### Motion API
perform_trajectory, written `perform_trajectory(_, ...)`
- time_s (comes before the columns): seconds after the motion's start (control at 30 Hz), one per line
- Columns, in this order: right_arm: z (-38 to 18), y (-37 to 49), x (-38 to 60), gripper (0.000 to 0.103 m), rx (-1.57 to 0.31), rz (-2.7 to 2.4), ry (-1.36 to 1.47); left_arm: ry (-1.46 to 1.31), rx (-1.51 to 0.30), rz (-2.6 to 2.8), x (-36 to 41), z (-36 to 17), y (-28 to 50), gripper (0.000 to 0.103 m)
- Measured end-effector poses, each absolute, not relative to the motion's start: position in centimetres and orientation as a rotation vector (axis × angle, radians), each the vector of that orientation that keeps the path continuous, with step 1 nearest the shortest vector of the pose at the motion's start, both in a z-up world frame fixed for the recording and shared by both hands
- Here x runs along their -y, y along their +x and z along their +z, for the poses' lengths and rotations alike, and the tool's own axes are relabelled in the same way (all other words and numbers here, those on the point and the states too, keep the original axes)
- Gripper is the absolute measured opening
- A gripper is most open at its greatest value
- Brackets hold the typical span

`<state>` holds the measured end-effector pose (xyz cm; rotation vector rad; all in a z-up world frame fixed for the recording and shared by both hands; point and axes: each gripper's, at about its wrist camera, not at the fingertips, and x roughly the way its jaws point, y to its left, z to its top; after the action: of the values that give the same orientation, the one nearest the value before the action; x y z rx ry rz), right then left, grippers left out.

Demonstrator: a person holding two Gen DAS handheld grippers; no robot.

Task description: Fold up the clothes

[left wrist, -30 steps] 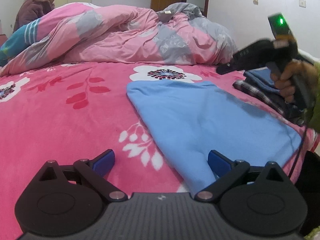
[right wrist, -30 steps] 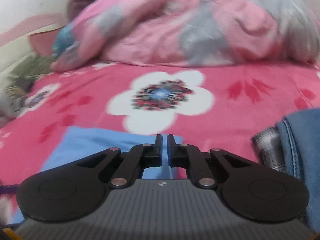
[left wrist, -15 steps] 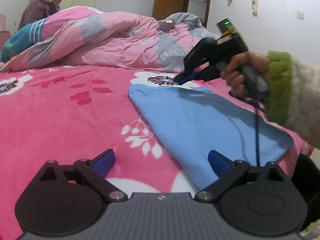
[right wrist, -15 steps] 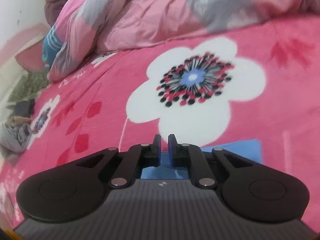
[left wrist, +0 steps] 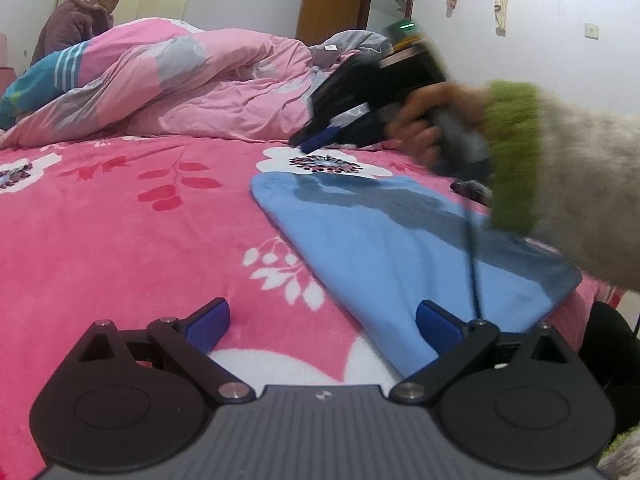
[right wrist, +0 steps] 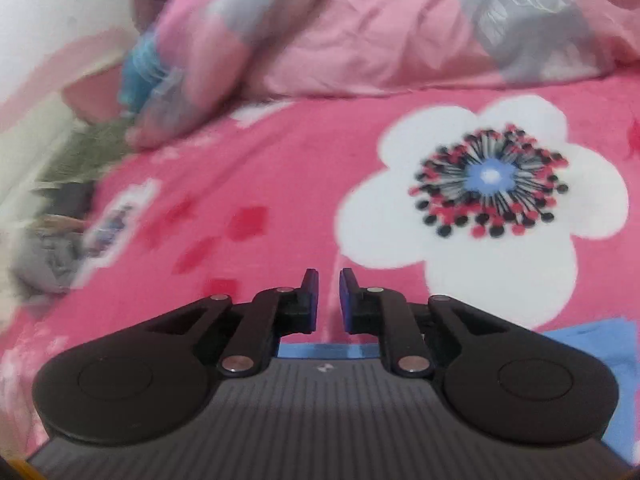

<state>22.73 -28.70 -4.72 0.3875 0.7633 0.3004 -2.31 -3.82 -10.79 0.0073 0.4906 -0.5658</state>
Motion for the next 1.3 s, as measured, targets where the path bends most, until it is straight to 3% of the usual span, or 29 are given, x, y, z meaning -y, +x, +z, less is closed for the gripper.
perform_trajectory(0.13,-4.3,19.4,30.2,0.024,-0.847,0.443,0.461,0.001,-0.493,-0.570,3.6,-10.7,-2.3,0.100)
perform_trajectory(0.23,-5.6,18.1,33.2,0.024,-0.885,0.239,0.466,-0.012,-0.515,-0.568,3.2,-10.2,-2.4,0.100)
perform_trajectory(0.43,-1.0,10.8,37.2,0.024,-0.645,0.166,0.481,-0.096,-0.572,-0.552,1.7,-8.6,-2.9,0.100)
perform_trajectory(0.63,-4.0,3.8,31.8,0.022,-0.762,0.349,0.199,-0.111,-0.586,-0.519,2.0,-7.5,-2.2,0.100)
perform_trajectory(0.8,-5.6,-4.0,35.2,0.017,-0.775,0.188,0.166,-0.067,-0.668,-0.455,1.8,-7.6,-1.7,0.097)
perform_trajectory(0.87,-4.5,-5.9,36.0,0.020,-0.781,0.086,0.112,-0.077,-0.659,-0.440,1.3,-7.0,-1.9,0.097)
perform_trajectory(1.13,-3.8,-3.5,30.1,0.020,-0.620,0.246,-0.042,-0.013,-0.617,-0.461,4.7,-5.9,0.1,0.097)
perform_trajectory(1.3,-6.8,-3.7,29.2,0.018,-0.680,0.322,-0.074,0.064,-0.677,-0.442,5.8,-8.0,0.3,0.095)
